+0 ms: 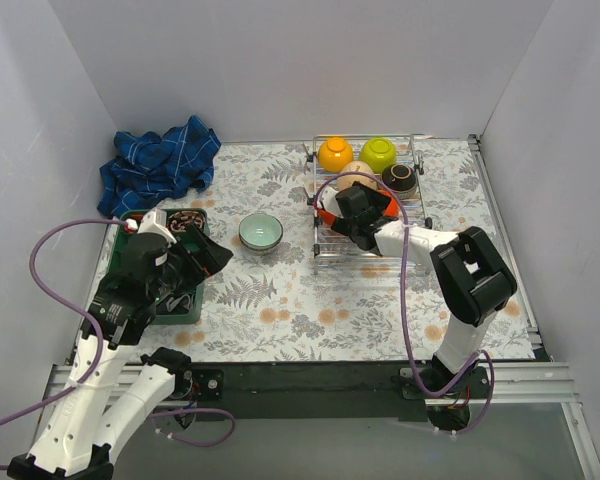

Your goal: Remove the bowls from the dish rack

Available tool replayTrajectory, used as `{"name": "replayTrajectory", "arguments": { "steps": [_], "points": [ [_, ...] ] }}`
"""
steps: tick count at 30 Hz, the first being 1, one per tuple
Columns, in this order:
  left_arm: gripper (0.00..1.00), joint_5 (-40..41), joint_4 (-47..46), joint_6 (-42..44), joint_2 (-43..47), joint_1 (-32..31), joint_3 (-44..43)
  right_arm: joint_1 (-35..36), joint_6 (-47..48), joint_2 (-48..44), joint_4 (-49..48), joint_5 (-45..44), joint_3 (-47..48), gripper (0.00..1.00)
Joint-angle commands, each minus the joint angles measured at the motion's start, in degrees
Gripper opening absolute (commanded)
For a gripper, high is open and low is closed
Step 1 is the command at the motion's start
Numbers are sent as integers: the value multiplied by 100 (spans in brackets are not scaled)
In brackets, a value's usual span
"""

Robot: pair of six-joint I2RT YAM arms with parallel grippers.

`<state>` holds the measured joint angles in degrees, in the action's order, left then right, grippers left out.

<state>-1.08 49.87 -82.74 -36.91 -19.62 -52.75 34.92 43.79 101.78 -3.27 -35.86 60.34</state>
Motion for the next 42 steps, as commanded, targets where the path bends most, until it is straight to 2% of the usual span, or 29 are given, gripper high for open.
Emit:
{"name": "replayTrajectory", "arguments": {
  "steps": [1, 9, 18, 24, 26, 36, 42],
  "points": [
    [98, 29, 128, 56, 122, 10, -262, 24, 121, 167, -534, -264, -171, 97],
    [98, 20, 120, 65, 149, 10, -262, 103, 174, 316, -605, -510, -320, 92],
    [98, -6, -73, 118, 78, 10, -236, 463, 226, -70, -622, -923, -409, 74],
    [98, -173, -372, 153, 8, 10, -25, 727, 51, -535, -333, -1011, -286, 53],
    [98, -252, -460, 170, -36, 10, 28, 788, -28, -711, -132, -985, -198, 50],
    [98, -770, -1311, 390, -326, 10, 362, 859, -1635, -1669, 1362, -379, 259, 40],
    [98, -1245, -2058, 495, -651, 10, 573, 859, -3024, -2416, 2224, 691, 567, 38]
  ]
}}
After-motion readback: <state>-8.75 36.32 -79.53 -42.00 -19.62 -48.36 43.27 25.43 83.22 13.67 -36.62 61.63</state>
